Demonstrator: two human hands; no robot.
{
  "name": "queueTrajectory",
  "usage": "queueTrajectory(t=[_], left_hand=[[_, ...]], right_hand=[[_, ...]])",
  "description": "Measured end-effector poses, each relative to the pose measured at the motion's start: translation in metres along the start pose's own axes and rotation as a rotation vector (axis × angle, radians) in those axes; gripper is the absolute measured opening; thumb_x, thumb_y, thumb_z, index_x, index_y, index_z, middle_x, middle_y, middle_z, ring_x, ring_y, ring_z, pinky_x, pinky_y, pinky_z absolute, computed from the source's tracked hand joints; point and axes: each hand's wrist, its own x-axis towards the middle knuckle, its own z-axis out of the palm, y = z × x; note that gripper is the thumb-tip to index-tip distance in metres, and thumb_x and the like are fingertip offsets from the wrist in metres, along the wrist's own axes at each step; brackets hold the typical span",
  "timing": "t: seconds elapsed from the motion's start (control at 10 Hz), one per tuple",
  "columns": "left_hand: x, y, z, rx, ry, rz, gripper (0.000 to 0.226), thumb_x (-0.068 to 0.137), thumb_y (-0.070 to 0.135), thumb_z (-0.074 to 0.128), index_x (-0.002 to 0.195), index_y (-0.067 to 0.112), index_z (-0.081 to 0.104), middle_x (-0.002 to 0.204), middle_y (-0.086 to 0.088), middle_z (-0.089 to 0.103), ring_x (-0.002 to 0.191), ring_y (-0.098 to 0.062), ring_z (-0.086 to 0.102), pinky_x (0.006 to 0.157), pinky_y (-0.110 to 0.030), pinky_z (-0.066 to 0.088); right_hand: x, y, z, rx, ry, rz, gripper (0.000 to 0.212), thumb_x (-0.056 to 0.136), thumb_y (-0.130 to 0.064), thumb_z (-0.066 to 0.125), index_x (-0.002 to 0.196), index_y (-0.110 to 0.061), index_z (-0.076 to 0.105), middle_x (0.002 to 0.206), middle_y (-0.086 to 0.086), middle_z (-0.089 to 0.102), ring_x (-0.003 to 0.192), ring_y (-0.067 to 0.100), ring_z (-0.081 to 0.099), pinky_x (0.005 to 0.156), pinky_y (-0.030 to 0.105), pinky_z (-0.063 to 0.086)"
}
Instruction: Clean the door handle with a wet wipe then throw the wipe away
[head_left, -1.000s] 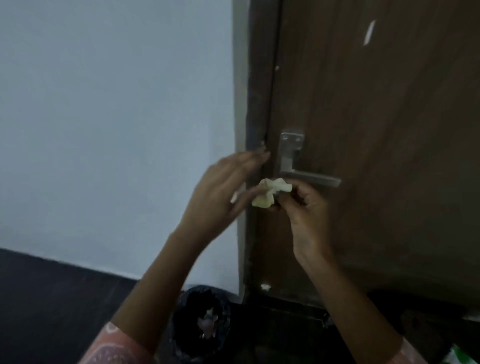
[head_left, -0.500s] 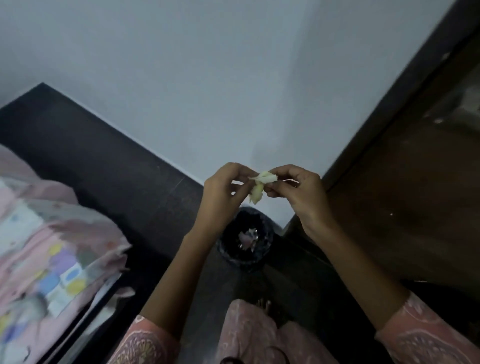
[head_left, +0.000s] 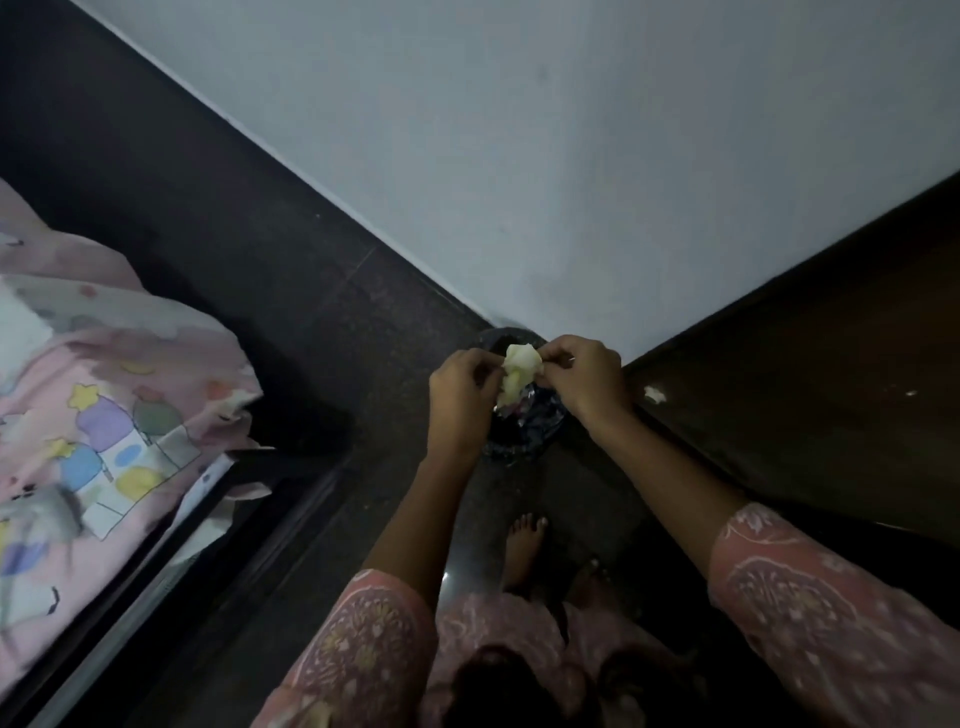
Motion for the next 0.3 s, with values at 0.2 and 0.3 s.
queueTrajectory(t=[0.2,0.3], left_hand=[[0.013,-0.039,0.039,0.045,-0.161,-0.159,0.031,0.088,0.005,0.056,0.119,0.004,0.057,0.109,-0.015,0.065,0.094,-0.018,0.059,0.071,-0.008,0.037],[0.012,-0.048,0.046,0.049,-0.2,-0.204,0.038,0.087,0.007,0.057,0.124,0.004,0.054,0.114,-0.016,0.063,0.103,-0.024,0.058,0.076,-0.013,0.036]], right_hand=[[0.026,0.026,0.02,-0.1,-0.245,0.104,0.034,0.09,-0.006,0.05,0.123,-0.007,0.059,0.117,0.015,0.063,0.099,0.026,0.062,0.089,0.037,0.051],[0.03,0.036,0.022,-0.136,-0.297,0.157,0.036,0.091,-0.01,0.05,0.127,-0.01,0.055,0.125,0.011,0.059,0.106,0.024,0.058,0.088,0.03,0.049]])
